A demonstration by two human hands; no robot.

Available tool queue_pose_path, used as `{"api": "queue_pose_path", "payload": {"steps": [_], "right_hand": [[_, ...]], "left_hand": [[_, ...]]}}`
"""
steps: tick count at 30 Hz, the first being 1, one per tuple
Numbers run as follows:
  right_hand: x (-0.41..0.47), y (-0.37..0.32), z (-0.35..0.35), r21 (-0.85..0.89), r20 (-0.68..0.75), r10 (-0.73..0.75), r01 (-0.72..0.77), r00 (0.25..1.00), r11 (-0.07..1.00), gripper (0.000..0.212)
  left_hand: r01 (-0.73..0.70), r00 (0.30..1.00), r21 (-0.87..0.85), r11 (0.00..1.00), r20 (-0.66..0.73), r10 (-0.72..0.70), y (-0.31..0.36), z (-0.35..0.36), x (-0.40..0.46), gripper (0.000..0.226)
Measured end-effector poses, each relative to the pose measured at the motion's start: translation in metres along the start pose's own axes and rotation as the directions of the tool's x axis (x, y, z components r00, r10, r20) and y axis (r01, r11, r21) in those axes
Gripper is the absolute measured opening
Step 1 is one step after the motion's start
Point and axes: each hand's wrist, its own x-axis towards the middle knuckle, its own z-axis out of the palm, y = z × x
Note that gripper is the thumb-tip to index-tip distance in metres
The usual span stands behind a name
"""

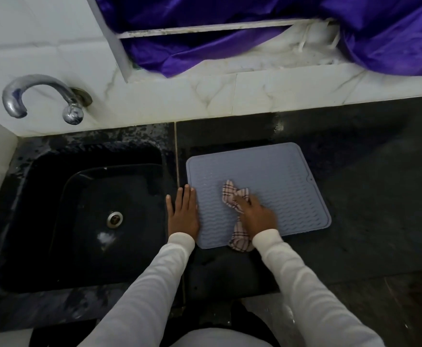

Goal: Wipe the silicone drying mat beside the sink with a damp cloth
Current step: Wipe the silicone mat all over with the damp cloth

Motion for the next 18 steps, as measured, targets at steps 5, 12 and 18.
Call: {"api": "queue_pose_path", "payload": {"steps": [5,12,18], "right_hand": [[-0.001,0.077,-0.023,-0.074,0.004,0.117,-0.116,0.993,0.99,0.049],[0.002,0.175,-0.043,-0.08,-0.04,0.345,-0.347,0.938,0.934,0.048],[0.004,0.181,-0.045,-0.038,-0.05,0.409,-0.411,0.911,0.911,0.044]], "left_hand": [[0.0,1.0,0.009,1.0,-0.031,0.0,0.0,0.001,-0.001,0.059],[0.003,0.999,0.033,0.999,-0.032,-0.002,0.0,0.001,-0.001,0.055],[-0.001,1.0,0.012,1.0,-0.014,0.001,0.002,-0.002,0.0,0.056]]}}
